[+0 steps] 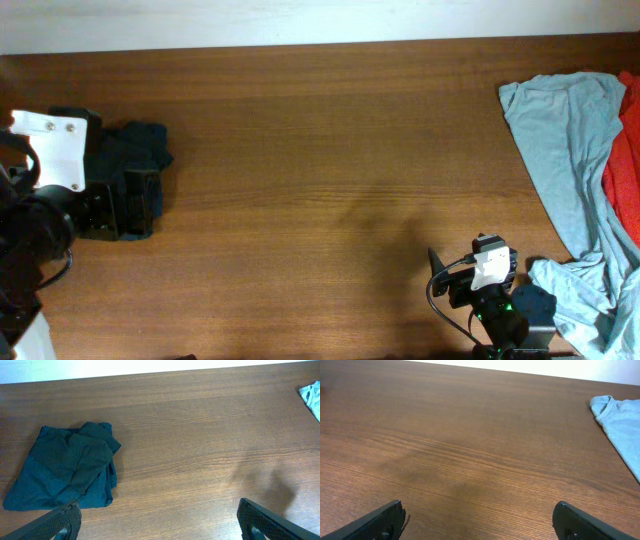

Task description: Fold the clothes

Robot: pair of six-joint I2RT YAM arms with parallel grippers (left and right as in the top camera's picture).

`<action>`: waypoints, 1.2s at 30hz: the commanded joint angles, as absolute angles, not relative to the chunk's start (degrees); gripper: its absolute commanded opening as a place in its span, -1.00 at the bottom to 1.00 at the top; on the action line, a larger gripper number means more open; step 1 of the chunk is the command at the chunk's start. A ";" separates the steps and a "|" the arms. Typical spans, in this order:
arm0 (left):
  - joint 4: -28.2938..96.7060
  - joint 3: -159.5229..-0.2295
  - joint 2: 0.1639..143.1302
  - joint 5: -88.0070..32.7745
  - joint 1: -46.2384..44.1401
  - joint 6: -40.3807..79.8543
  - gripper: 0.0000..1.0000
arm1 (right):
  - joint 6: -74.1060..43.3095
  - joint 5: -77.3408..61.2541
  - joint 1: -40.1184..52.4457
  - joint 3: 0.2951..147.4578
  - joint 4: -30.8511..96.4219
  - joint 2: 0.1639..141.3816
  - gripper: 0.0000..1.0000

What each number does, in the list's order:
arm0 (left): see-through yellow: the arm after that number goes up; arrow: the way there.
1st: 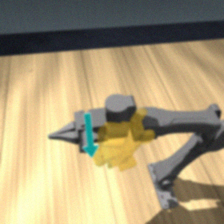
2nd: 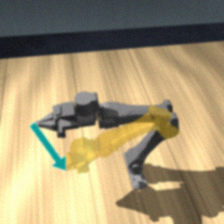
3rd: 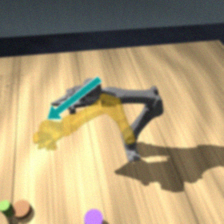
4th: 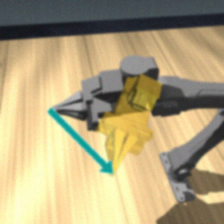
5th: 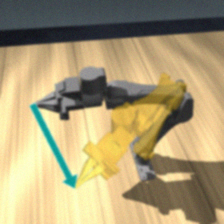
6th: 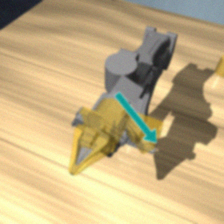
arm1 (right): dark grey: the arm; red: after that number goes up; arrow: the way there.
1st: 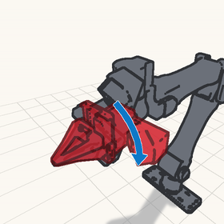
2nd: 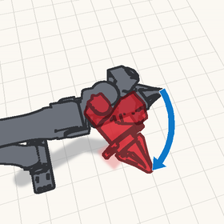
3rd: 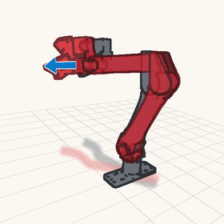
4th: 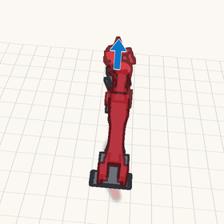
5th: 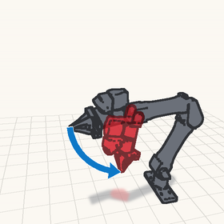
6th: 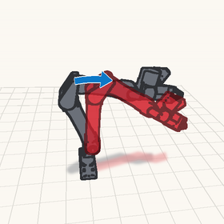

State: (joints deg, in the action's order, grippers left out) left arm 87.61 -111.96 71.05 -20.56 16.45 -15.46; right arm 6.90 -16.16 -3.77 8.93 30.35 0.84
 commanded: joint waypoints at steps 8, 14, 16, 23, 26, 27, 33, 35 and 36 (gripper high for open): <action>87.53 -112.01 71.02 -20.53 16.27 -16.16 0.99 | 7.05 -16.91 -4.21 8.38 30.17 0.36 0.97; 87.53 -112.01 71.00 -20.53 16.27 -16.14 0.98 | 7.05 -16.91 -4.21 8.38 30.17 0.36 0.97; 87.53 -112.01 71.02 -20.53 16.27 -16.16 0.98 | 7.05 -16.91 -4.21 8.38 30.17 0.36 0.97; 88.77 -111.90 71.59 -20.16 15.84 -16.10 0.98 | 7.05 -16.93 -4.21 8.38 30.17 0.34 0.97; 82.21 -107.98 71.75 -21.91 13.43 -15.92 0.98 | 7.07 -16.93 -4.21 8.38 30.17 0.36 0.97; 77.14 -104.29 71.20 -21.80 11.07 -15.97 0.98 | 7.05 -16.93 -4.21 8.38 30.17 0.36 0.97; 46.04 -76.14 63.44 -21.67 1.48 -15.94 0.99 | 7.05 -16.91 -4.21 8.38 30.17 0.36 0.97; 35.53 -65.49 59.92 -21.67 0.30 -15.94 0.98 | 7.05 -16.91 -4.21 8.38 30.17 0.36 0.97; 30.15 -59.64 57.78 -21.76 -0.05 -15.92 0.99 | 7.05 -16.93 -4.21 8.38 30.17 0.36 0.97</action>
